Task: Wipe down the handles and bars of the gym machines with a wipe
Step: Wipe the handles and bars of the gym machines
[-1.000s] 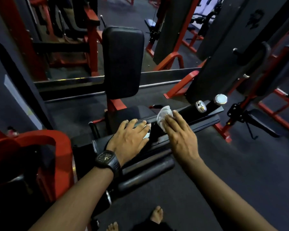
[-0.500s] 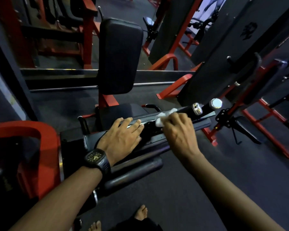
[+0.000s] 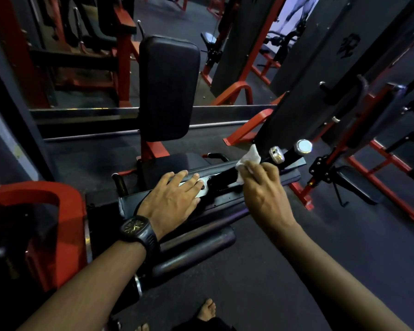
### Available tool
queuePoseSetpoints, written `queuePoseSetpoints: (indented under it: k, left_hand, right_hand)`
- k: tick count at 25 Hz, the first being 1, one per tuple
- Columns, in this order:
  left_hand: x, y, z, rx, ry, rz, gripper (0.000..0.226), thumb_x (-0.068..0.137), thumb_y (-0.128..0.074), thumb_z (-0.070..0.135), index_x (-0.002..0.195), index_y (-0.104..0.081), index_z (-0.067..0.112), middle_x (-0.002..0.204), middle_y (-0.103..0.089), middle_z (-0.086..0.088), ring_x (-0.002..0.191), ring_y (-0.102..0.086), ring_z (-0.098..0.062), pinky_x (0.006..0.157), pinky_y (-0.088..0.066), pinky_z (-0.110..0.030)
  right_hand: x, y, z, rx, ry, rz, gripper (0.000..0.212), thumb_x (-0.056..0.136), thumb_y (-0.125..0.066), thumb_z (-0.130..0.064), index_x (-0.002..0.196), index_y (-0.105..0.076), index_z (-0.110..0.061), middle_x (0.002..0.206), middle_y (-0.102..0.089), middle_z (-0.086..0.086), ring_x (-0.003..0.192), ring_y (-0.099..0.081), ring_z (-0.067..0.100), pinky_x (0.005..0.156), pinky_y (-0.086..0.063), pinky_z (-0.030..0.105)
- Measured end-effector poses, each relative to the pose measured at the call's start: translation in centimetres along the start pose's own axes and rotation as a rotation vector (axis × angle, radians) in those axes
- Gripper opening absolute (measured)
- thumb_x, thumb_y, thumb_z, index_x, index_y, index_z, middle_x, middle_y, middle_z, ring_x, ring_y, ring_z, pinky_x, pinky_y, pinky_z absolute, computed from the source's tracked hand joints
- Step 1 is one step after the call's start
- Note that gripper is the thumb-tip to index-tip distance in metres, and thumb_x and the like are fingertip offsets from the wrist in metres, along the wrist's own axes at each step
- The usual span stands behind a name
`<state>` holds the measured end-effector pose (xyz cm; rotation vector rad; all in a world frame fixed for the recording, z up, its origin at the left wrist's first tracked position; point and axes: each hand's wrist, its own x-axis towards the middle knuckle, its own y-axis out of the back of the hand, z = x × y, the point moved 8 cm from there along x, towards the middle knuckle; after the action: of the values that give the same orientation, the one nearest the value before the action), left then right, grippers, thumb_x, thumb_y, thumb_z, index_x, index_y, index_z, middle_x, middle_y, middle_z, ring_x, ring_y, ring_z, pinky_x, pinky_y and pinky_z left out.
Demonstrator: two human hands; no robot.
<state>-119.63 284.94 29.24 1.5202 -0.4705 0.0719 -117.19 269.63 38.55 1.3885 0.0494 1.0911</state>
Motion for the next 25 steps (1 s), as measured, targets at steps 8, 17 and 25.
queuePoseSetpoints:
  k: [8,17,25]
  left_hand:
    - [0.0,-0.2,-0.1,0.023,0.004,-0.031,0.053,0.097,-0.028,0.038,0.132,-0.060,0.015,0.137,-0.058,-0.003,0.125,-0.053,-0.028,0.100,-0.045,-0.045]
    - [0.2,0.1,0.2,0.036,0.005,-0.014,0.051,0.096,-0.030,0.038,0.129,-0.061,0.014,0.133,-0.061,-0.003,0.124,-0.054,-0.029,0.099,-0.047,-0.046]
    - [0.0,0.5,0.3,0.048,0.015,0.015,0.050,0.096,-0.032,0.038,0.129,-0.061,0.014,0.132,-0.062,-0.004,0.124,-0.055,-0.029,0.098,-0.048,-0.047]
  right_hand:
    - [-1.7,1.3,2.5,0.221,-0.543,0.366,0.023,0.083,-0.069,-0.006,0.106,-0.071,-0.005,0.110,-0.061,0.011,0.102,-0.045,0.025,0.090,-0.034,0.020]
    - [-4.9,-3.0,2.1,0.900,-1.207,0.638,0.007,0.090,-0.064,-0.005,0.089,-0.057,-0.006,0.091,-0.061,-0.001,0.087,-0.057,-0.007,0.078,-0.044,0.014]
    - [-5.2,-5.9,0.3,1.195,-1.355,0.687,0.022,0.091,-0.060,-0.002,0.081,-0.055,-0.020,0.080,-0.064,-0.018,0.079,-0.056,-0.003,0.079,-0.050,0.026]
